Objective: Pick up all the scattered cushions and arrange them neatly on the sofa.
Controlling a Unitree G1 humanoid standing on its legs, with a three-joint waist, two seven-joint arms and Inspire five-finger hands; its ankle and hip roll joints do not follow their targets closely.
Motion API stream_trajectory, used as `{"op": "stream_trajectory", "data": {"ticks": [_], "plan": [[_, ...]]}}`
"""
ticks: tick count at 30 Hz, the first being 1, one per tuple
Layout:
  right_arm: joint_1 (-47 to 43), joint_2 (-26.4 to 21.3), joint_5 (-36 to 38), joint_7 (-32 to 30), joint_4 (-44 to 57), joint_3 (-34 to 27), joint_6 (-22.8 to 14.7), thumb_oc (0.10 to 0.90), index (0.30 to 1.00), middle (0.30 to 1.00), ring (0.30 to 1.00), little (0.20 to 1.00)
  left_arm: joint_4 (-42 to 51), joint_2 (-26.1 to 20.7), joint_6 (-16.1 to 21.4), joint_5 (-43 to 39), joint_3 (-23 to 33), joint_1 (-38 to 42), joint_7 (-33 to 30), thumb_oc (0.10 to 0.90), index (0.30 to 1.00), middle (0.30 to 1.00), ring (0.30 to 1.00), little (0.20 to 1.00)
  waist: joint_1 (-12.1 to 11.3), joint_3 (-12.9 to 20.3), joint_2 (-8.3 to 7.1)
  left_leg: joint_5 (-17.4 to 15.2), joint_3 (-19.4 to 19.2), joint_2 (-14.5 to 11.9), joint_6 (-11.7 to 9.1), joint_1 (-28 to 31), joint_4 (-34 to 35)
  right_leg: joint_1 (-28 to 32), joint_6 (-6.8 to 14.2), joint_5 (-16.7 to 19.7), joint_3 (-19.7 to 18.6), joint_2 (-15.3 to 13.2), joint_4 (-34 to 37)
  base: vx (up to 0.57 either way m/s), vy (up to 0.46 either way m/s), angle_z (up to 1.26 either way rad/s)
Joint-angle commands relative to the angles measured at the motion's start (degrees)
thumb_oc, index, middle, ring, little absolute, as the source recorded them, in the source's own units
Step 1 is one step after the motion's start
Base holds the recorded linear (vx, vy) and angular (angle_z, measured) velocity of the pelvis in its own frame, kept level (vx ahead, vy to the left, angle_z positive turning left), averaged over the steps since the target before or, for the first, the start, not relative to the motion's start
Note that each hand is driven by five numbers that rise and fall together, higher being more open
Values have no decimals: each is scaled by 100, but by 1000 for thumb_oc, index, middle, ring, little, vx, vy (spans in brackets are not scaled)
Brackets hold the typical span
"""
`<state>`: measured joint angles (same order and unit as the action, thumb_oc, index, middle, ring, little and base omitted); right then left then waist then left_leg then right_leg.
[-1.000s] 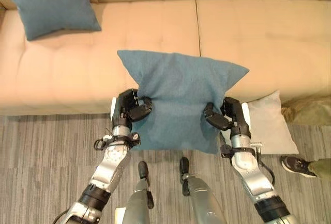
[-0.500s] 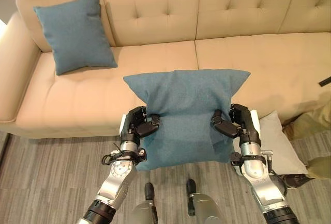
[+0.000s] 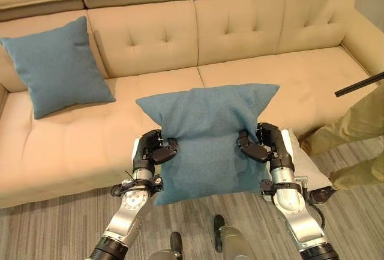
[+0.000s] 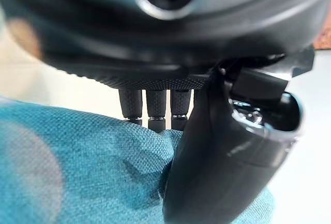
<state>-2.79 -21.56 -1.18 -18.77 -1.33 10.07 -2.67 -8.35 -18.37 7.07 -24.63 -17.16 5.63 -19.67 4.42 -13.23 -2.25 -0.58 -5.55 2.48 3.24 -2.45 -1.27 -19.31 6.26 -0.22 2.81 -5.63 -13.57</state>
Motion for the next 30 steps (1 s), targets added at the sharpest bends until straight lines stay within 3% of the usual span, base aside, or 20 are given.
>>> {"op": "stream_trajectory", "data": {"ticks": [1, 4, 5, 8, 10, 12, 14, 15, 18, 22, 25, 27, 30], "plan": [[-504, -27, -13, -65, 1007, -300, -992, 400, 300, 300, 300, 300, 950, 233, 667, 115, -197, 219, 295, 400, 300, 300, 300, 300, 76, 737, 52, -772, 311, -126, -343, 88, -384, 685, -18, -46, -15, 171, 484, 231, -152, 49], [-381, -65, 3, -72, 1051, -404, -999, 400, 300, 300, 300, 300, 950, 267, 659, 61, -277, 217, 339, 400, 300, 300, 300, 300, 161, 759, 20, -849, 258, -261, -540, -104, -990, 886, -151, -126, 109, 172, 580, 217, -207, 52], [-357, -121, 49, -116, 1072, -449, -1019, 400, 300, 300, 300, 300, 947, 291, 653, -1, -334, 255, 349, 400, 300, 300, 300, 300, 167, 676, -30, -597, 296, -337, -684, -567, -1977, 1089, -285, -146, 190, 188, 718, 144, -187, 35], [-355, -154, 85, -132, 1057, -470, -1011, 400, 300, 300, 300, 300, 914, 311, 635, 7, -356, 285, 329, 400, 300, 300, 300, 300, 171, 620, -50, -475, 324, -399, -701, -979, -2746, 1223, -413, -188, 254, 247, 822, 95, -143, 43], [-330, -151, 145, -140, 1050, -494, -989, 400, 300, 300, 300, 300, 919, 304, 606, -24, -368, 285, 370, 400, 300, 300, 300, 300, 159, 632, -84, -523, 210, -468, -624, -1164, -2852, 1334, -456, -264, 296, 260, 883, 162, -101, 9], [-282, -113, 218, -121, 1054, -505, -976, 400, 300, 300, 300, 300, 919, 295, 572, -21, -361, 258, 396, 400, 300, 300, 300, 300, 112, 668, -127, -717, 145, -376, -531, -1316, -2469, 1453, -423, -332, 295, 238, 937, 209, -46, 7], [-258, -104, 230, -106, 1060, -506, -986, 400, 300, 300, 300, 300, 919, 287, 557, -19, -367, 246, 414, 400, 300, 300, 300, 300, 91, 693, -121, -676, 129, -335, -507, -1318, -2144, 1524, -398, -374, 296, 261, 980, 206, 9, 12], [-266, -71, 248, -122, 1028, -497, -998, 400, 300, 300, 300, 300, 909, 284, 520, 40, -396, 229, 425, 400, 300, 300, 300, 300, 2, 729, -14, -209, 119, -304, -529, -1485, -1234, 1704, -363, -456, 281, 399, 1060, 240, 40, 9], [-273, 23, 248, -131, 1026, -496, -1016, 400, 300, 300, 300, 300, 960, 280, 522, 25, -368, 198, 486, 400, 300, 300, 300, 300, -105, 766, 69, 191, 246, -248, -552, -1329, -370, 1933, -331, -621, 176, 529, 1037, 273, 73, -12], [-273, 61, 261, -86, 1042, -468, -1021, 400, 300, 300, 300, 300, 995, 253, 545, -55, -361, 147, 491, 400, 300, 300, 300, 300, -103, 821, 58, 142, 258, -184, -505, -1184, -368, 1966, -284, -667, 128, 448, 986, 179, 109, -44], [-359, 228, 328, 34, 1075, -392, -1062, 400, 300, 300, 300, 300, 1086, 185, 542, -23, -278, 83, 503, 400, 300, 300, 300, 300, -201, 827, 64, -138, 20, -148, -255, -825, -392, 1665, -26, -688, 132, 147, -78, 194, 195, -41], [-424, 244, 286, 92, 1083, -330, -1047, 400, 300, 300, 300, 300, 1088, 128, 541, -15, -276, 78, 493, 400, 300, 300, 300, 300, -190, 728, 61, -213, -59, -123, -119, -647, -412, 1335, 155, -246, 60, 3, -901, 115, 140, -41], [-428, 320, 311, 136, 1107, -285, -1073, 400, 300, 300, 300, 300, 1080, 70, 551, 72, -218, 53, 428, 400, 300, 300, 300, 300, -151, 621, 174, -335, -123, -172, -7, -368, -310, 879, 173, -101, 208, -163, -1791, 117, 104, -4]]}}
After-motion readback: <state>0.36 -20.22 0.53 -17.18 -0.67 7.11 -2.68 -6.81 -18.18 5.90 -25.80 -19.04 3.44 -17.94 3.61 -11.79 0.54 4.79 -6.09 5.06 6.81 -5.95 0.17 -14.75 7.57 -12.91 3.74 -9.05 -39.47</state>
